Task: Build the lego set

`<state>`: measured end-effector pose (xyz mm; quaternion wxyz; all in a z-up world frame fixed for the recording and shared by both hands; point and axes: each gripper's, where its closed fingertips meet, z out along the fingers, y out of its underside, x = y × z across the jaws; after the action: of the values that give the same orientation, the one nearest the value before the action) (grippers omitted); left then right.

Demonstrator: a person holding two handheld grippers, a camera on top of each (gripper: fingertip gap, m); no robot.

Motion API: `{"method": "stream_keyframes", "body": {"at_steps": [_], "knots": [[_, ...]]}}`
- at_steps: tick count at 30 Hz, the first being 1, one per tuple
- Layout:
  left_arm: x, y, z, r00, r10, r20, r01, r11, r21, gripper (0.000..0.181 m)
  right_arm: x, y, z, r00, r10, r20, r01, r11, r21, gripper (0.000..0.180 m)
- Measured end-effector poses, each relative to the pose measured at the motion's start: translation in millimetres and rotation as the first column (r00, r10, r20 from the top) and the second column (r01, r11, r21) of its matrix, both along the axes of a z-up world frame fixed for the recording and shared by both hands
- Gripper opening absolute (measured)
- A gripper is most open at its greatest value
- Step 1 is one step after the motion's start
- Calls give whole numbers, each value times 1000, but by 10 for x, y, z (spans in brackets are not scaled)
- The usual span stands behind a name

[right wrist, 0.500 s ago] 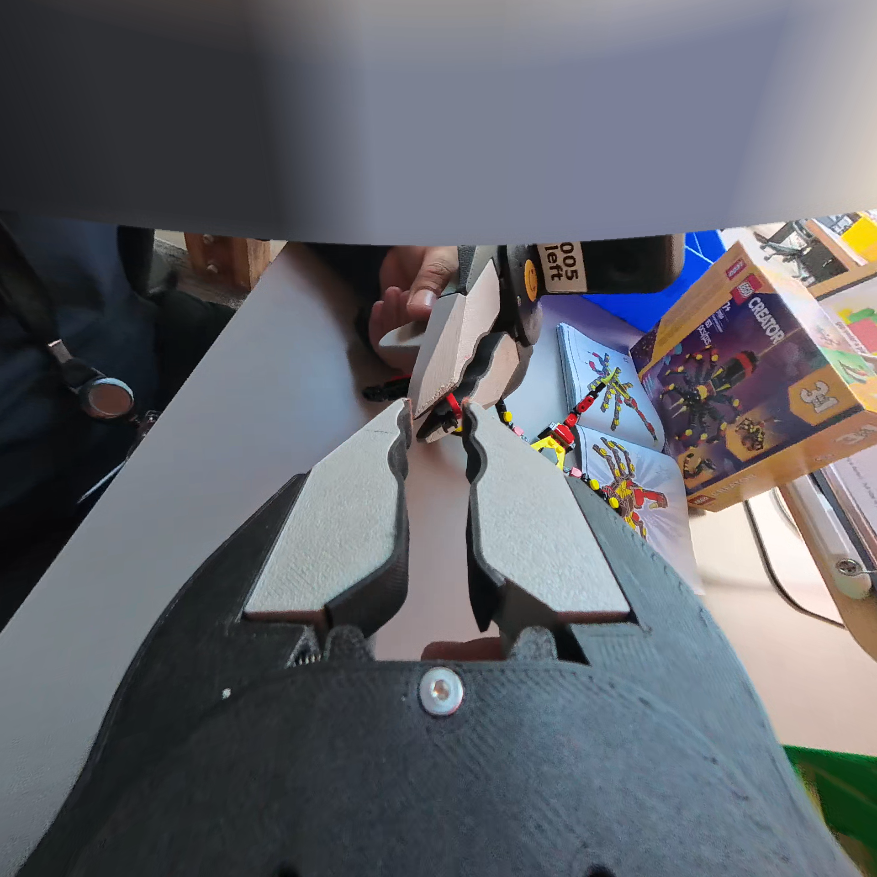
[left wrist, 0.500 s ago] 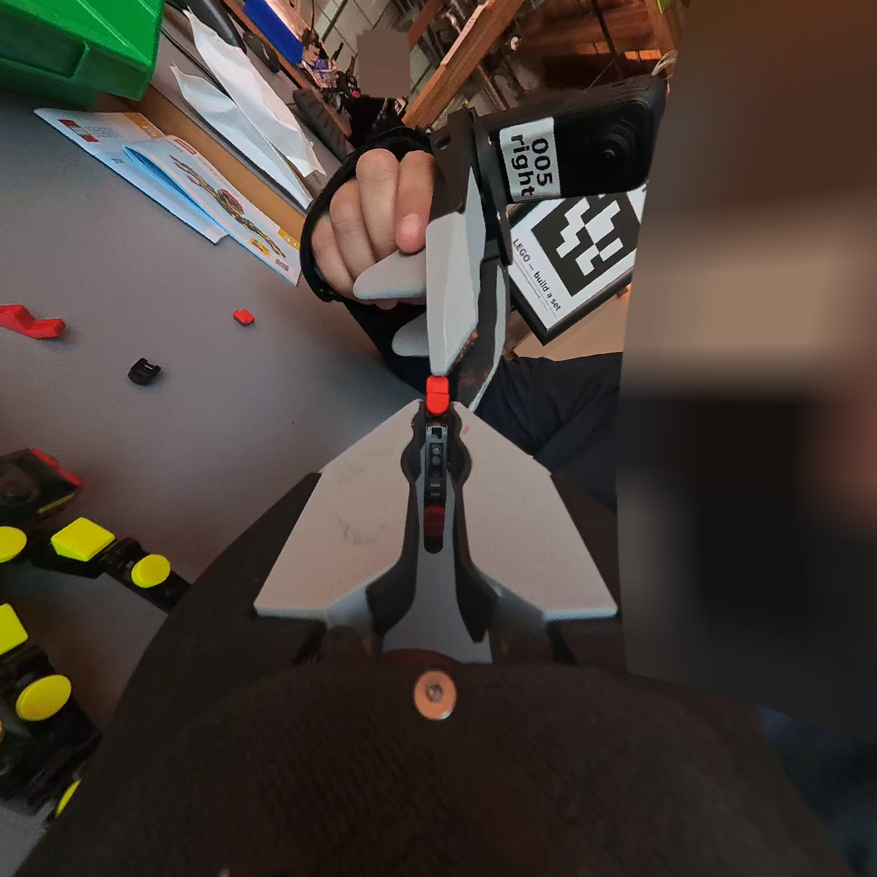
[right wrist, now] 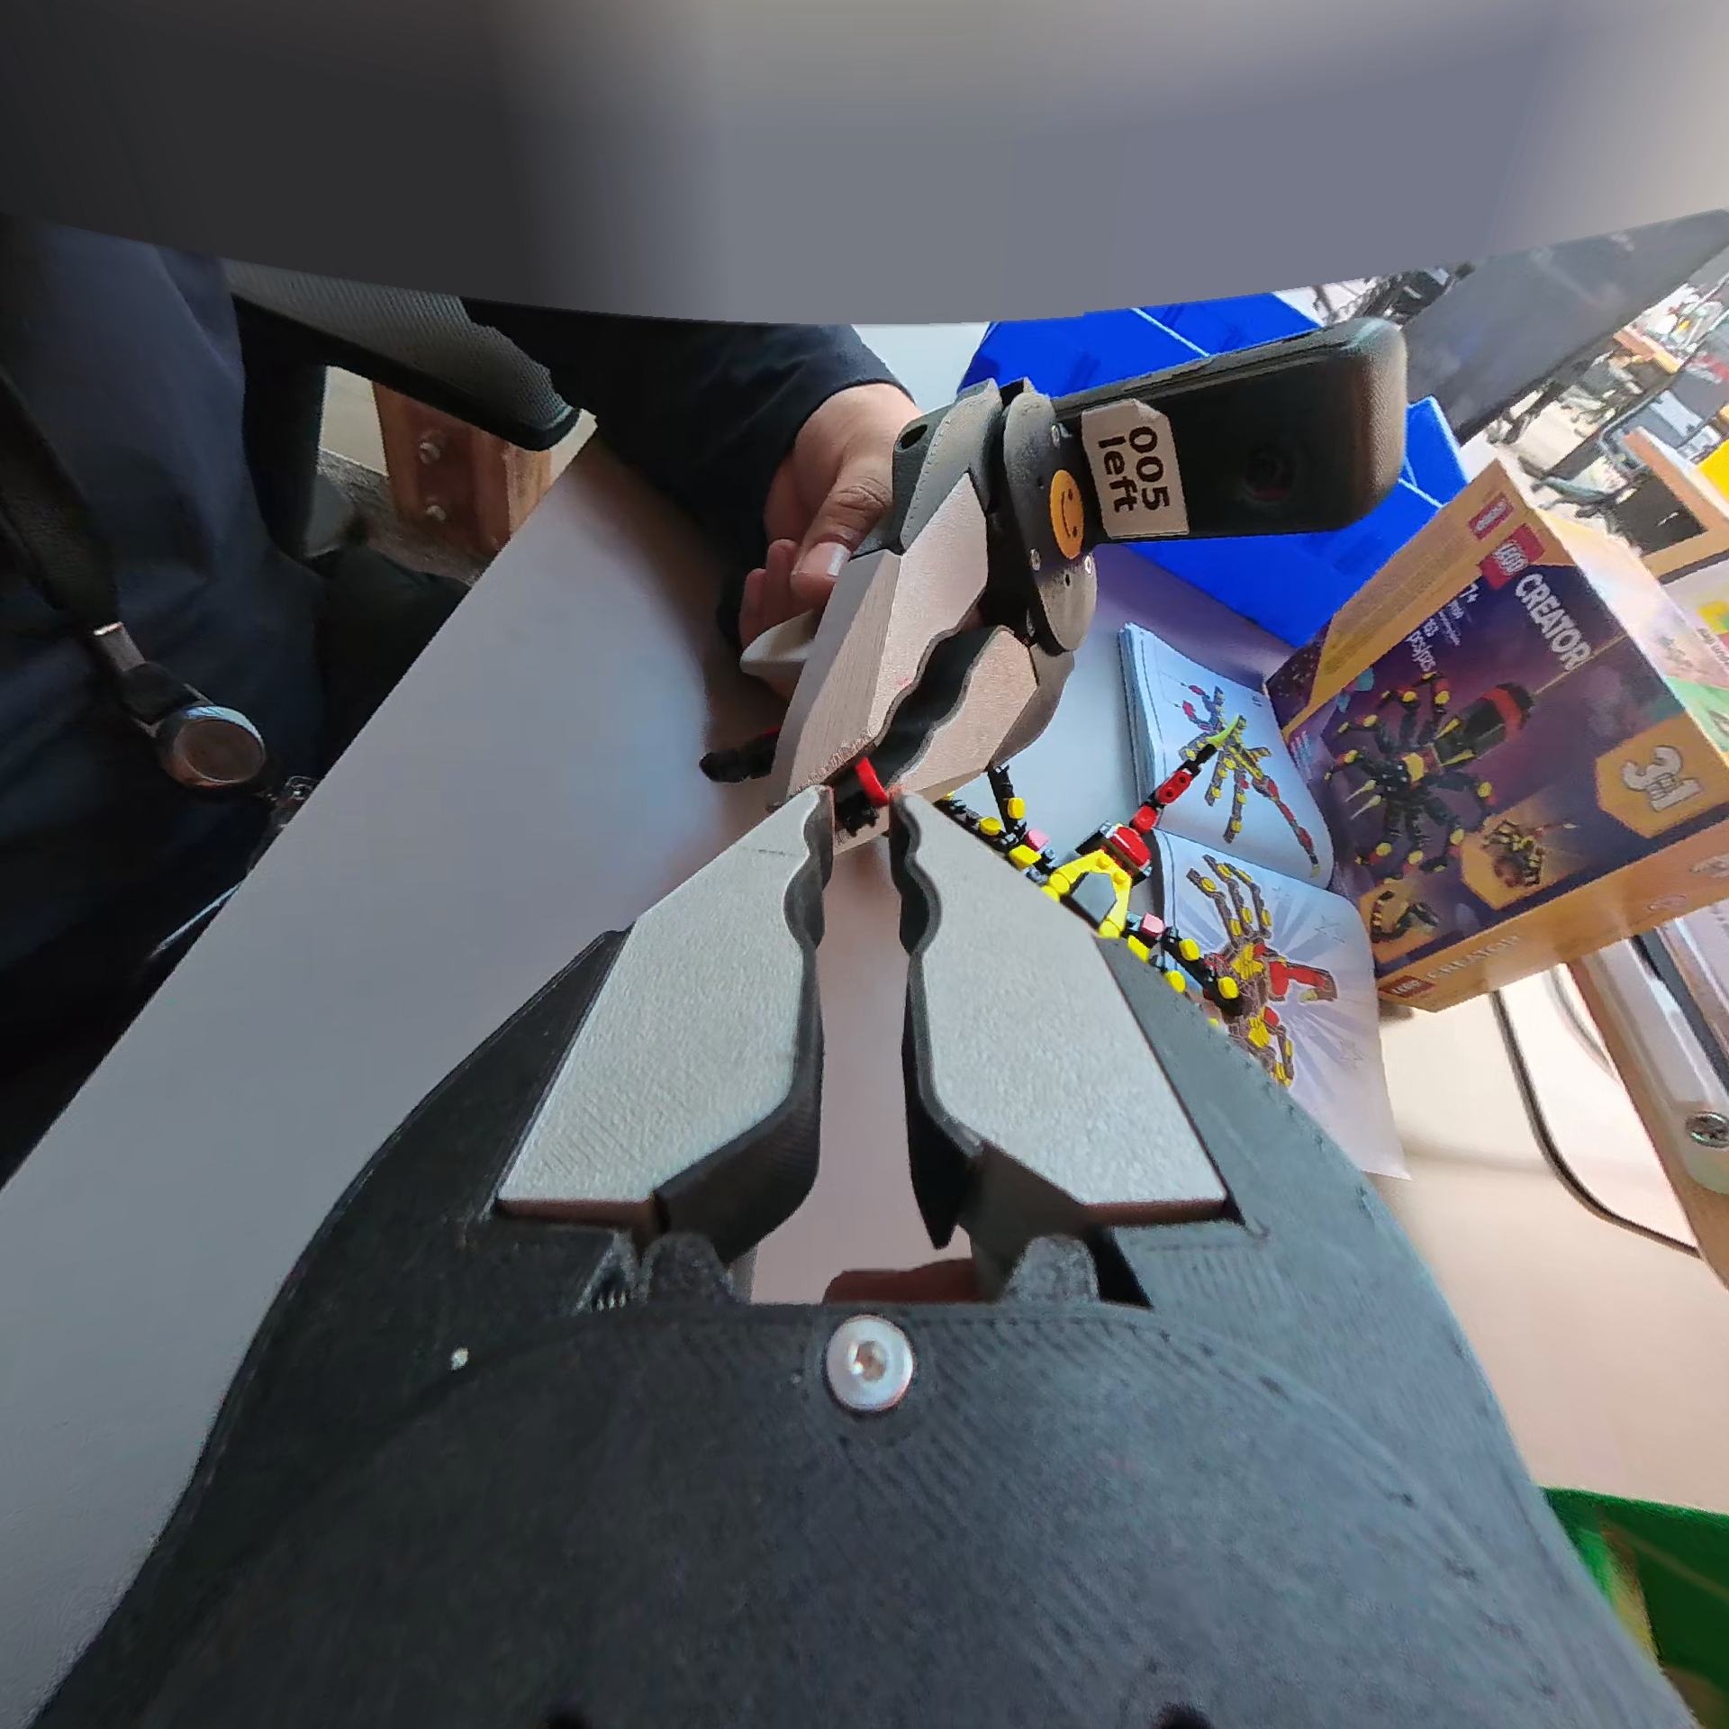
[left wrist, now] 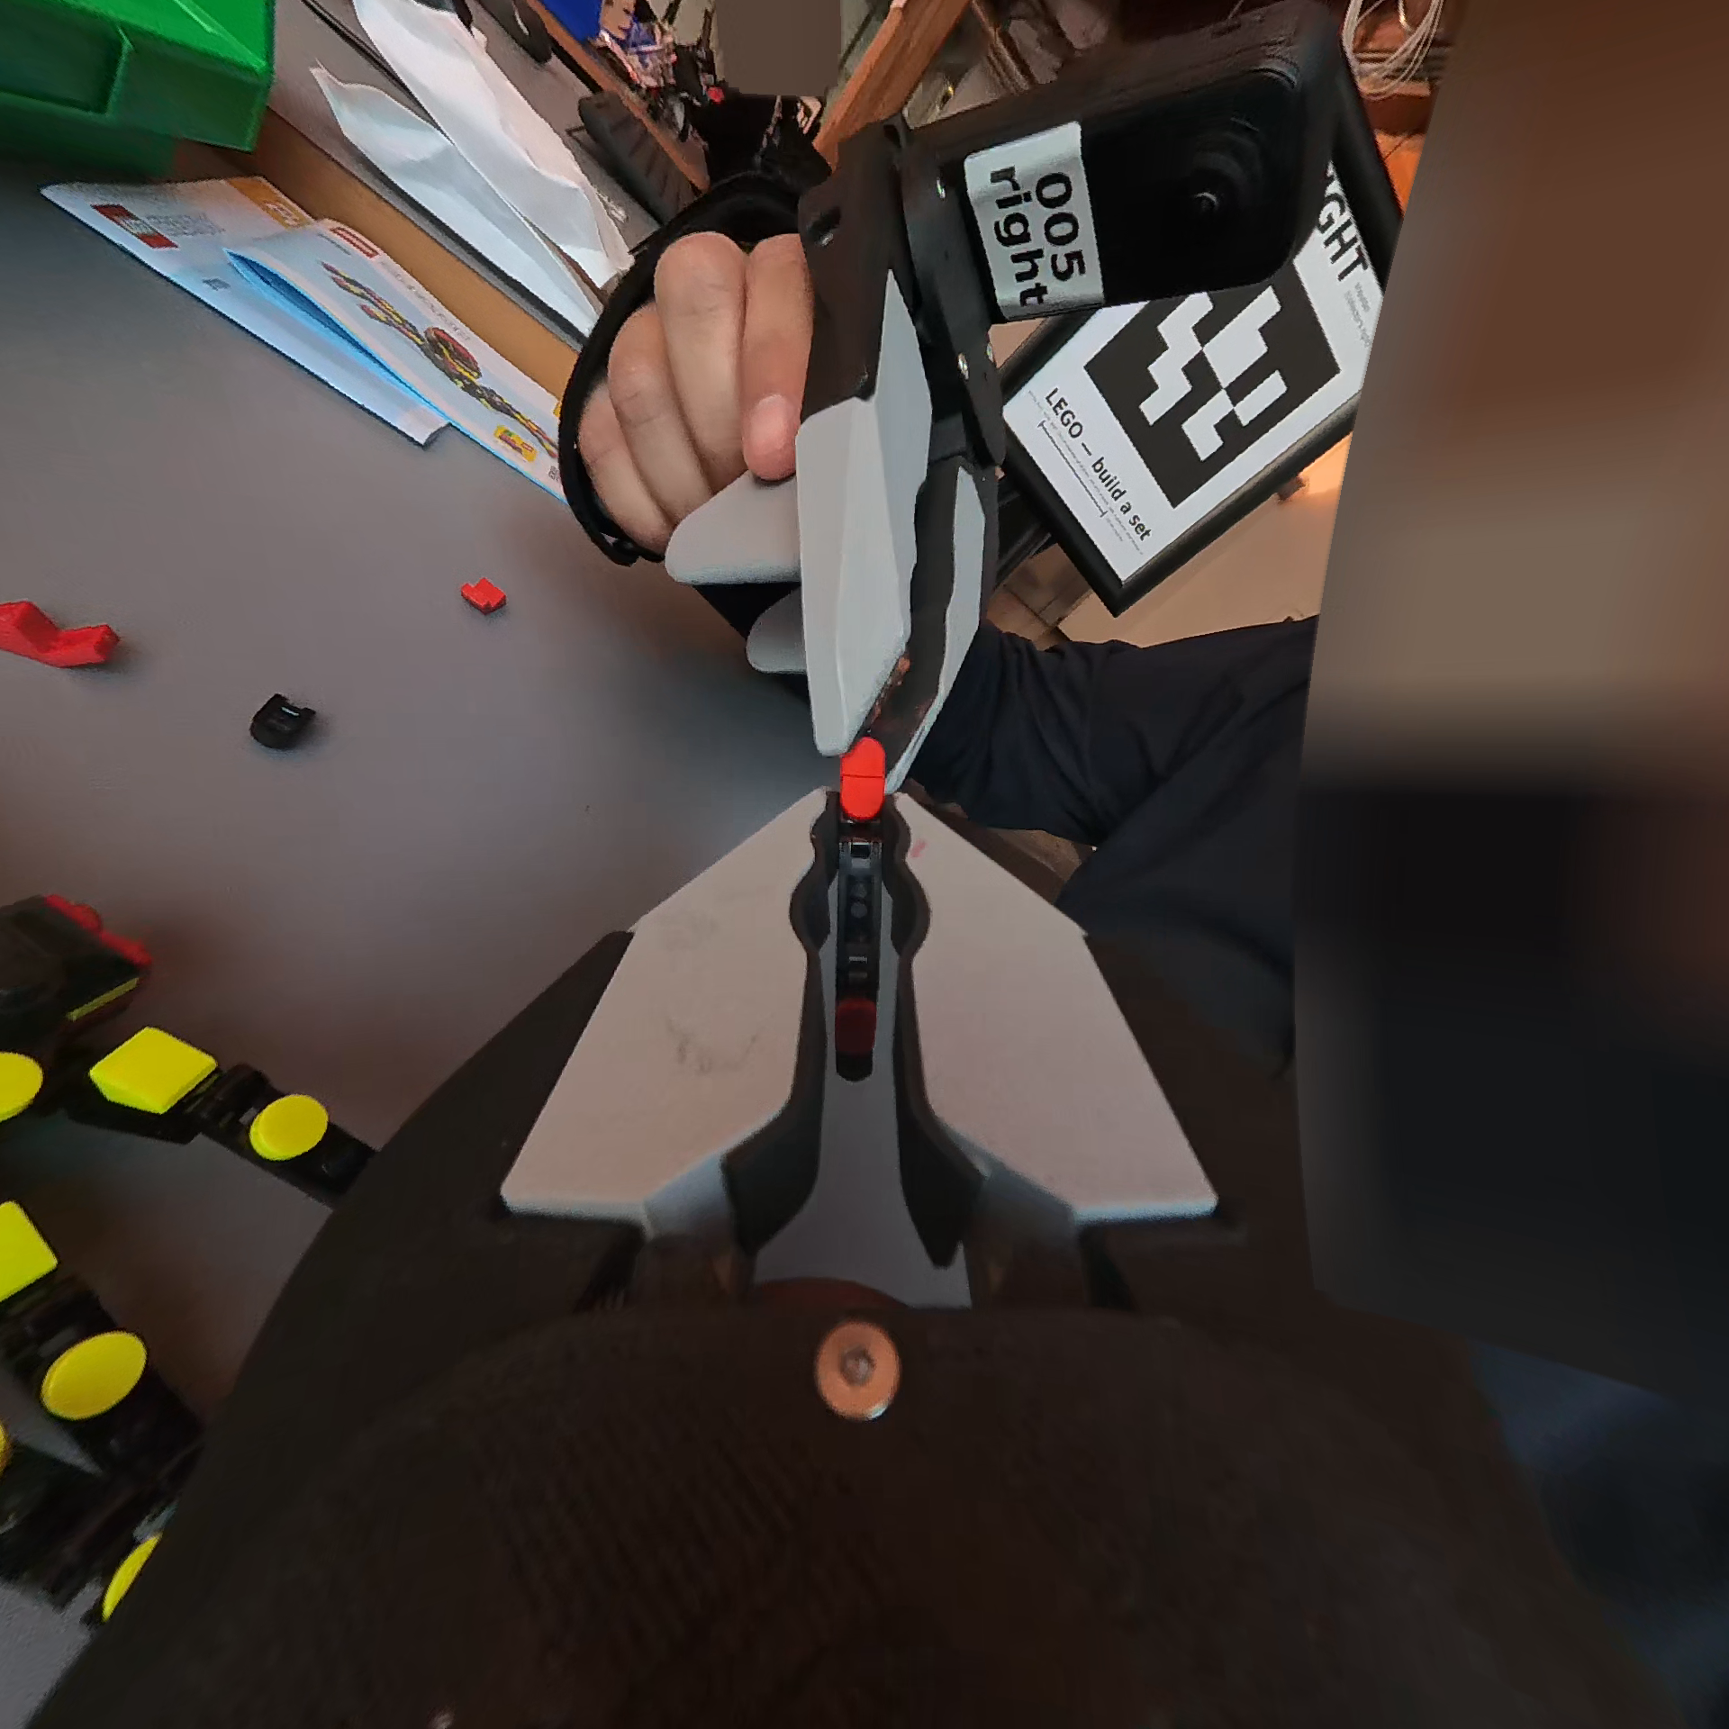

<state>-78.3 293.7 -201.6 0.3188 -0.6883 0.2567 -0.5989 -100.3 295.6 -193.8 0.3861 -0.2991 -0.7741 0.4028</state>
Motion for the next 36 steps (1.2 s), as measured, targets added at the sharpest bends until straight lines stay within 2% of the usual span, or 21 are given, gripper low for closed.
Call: {"method": "stream_keyframes", "body": {"at_steps": [3, 7, 11, 19, 23, 26, 29, 36], "knots": [[-17, 25, 18, 1000, 14, 12, -14, 1000, -4, 7, -15, 31, 24, 1000, -16, -24, 16, 1000, 15, 7], [-63, 82, -13, 999, 37, -8, -38, 999, -14, 14, -9, 161, 114, 997, -55, -51, 53, 998, -43, 7], [-133, 153, -10, 996, 85, -25, -85, 996, 20, 13, 12, 243, 163, 996, -71, -55, 65, 993, -100, 7], [-192, 212, 16, 991, 130, -21, -129, 990, 58, 7, -54, 257, 35, 996, -87, -1, 86, 990, -116, 7], [-255, 296, 59, 979, 203, -34, -196, 971, 138, 5, -102, 349, 52, 991, -131, 27, 134, 968, -212, 10], [-271, 329, 88, 973, 228, -15, -224, 964, 145, 5, -124, 435, 48, 986, -152, 73, 168, 934, -314, 15], [-296, 370, 88, 966, 257, -10, -253, 956, 147, 5, -119, 451, 88, 988, -132, 79, 153, 907, -392, 13], [-289, 367, 118, 968, 251, 25, -252, 960, 123, 4, -120, 391, 106, 989, -146, 9, 144, 955, -259, 6]]}}
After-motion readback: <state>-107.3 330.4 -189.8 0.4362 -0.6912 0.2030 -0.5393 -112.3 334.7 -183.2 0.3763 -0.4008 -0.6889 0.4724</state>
